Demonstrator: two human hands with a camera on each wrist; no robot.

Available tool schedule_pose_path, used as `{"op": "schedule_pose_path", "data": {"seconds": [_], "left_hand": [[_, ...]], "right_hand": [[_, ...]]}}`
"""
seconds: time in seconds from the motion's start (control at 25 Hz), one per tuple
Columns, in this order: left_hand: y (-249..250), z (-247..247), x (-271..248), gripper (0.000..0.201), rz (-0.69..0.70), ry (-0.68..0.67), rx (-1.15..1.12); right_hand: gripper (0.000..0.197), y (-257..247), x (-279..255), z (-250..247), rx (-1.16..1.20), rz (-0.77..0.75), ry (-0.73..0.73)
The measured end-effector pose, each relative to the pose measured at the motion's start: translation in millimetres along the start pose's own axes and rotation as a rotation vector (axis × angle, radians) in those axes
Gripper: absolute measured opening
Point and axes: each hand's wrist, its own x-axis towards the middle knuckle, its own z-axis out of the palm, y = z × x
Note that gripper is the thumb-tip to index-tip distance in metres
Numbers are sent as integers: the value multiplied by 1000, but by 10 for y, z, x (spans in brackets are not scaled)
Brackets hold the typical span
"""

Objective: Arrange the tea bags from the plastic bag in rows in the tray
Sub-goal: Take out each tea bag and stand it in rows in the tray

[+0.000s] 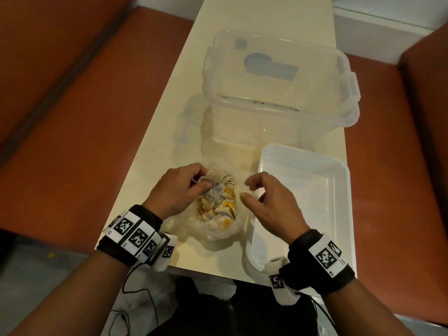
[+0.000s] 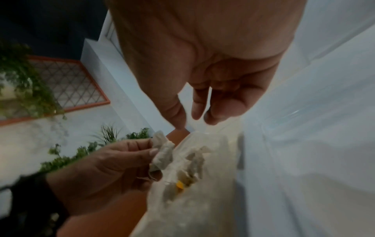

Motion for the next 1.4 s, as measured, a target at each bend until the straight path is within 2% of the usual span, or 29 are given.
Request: {"op": "schedule_pose_path", "data": {"seconds": [0.08, 0.16, 0.24, 0.36, 0.48, 0.52, 0.6, 0.68, 0.72, 0.8, 0.96, 1.08, 1.2, 1.32, 1.4], "left_hand": [[58, 37, -14, 7, 55, -49, -41], [128, 87, -17, 9, 86, -74, -93], [150, 110, -8, 17, 68, -62, -191], [155, 110, -18, 24, 33, -87, -516], [116, 126, -27, 23, -43, -102, -634], [100, 132, -26, 23, -50, -72, -555], [62, 116, -36, 20, -14, -24, -132], [75, 123, -66, 18, 52, -98, 343], [81, 147, -78, 25, 87, -175, 479], [85, 224, -89, 35, 138, -284, 631], [100, 256, -44, 22, 152, -216, 661], [89, 171, -30, 15, 121, -157, 457], [21, 50, -22, 15, 40, -78, -115], [77, 21, -47, 10, -112, -38, -755], [156, 71, -69, 1, -238, -49, -992]], "right_hand": [[41, -99, 29, 37, 138, -46, -123], [46, -125, 104, 109, 107, -97, -176], [34, -113, 175, 158, 93, -107, -146], [15, -68, 222, 147, 211, -39, -96], [16, -39, 197, 139, 300, 9, -100], [19, -24, 182, 134, 345, 29, -99], [25, 24, 158, 111, 440, 71, -85], [23, 94, 138, 73, 486, 102, -66], [20, 123, 127, 60, 487, 111, -64], [17, 154, 103, 49, 469, 119, -69], [18, 144, 82, 49, 461, 118, -77], [20, 109, 79, 28, 495, 120, -74], [21, 52, 61, 3, 525, 122, -72], [25, -8, 32, -16, 544, 115, -74], [27, -48, 7, -25, 551, 116, -77]]}}
